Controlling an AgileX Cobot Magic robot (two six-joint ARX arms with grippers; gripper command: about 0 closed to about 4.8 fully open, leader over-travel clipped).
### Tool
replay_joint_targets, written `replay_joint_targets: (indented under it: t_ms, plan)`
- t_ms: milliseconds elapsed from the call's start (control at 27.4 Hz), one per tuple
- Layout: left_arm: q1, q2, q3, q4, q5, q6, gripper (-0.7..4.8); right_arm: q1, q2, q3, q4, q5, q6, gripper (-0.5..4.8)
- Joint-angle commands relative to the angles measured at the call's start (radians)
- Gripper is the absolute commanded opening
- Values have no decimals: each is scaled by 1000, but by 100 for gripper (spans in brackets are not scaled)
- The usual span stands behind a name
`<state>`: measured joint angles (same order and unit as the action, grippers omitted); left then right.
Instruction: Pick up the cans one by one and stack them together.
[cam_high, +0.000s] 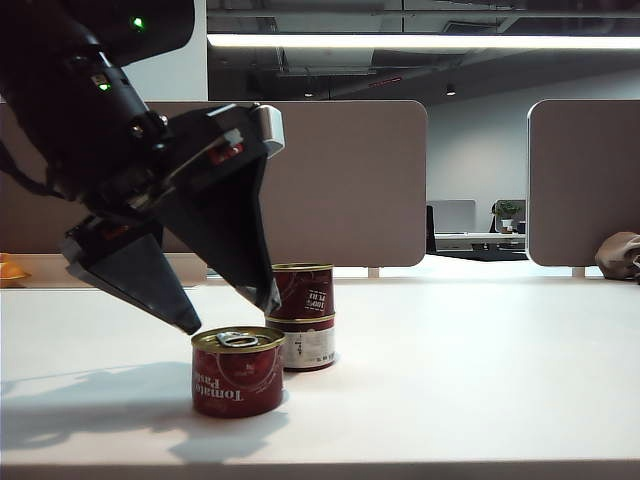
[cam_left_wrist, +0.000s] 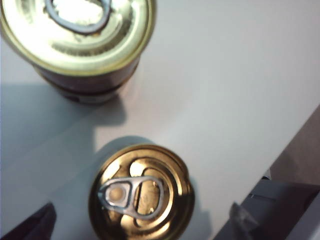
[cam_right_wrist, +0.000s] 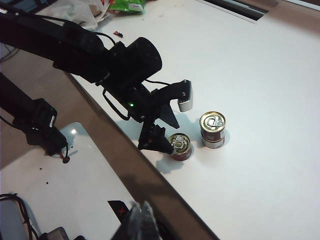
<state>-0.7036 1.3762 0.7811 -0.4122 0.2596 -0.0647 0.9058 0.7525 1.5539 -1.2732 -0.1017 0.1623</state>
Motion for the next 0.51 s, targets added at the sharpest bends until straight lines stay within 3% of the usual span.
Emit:
replay_joint_targets:
  t_ms: [37, 512]
  plan:
    - [-3, 14, 7, 34, 6, 1, 472, 0, -4, 2, 12, -1, 21, -5]
    - [-3, 106, 31, 61, 3, 4, 471, 0, -4, 2, 13, -1, 48, -5]
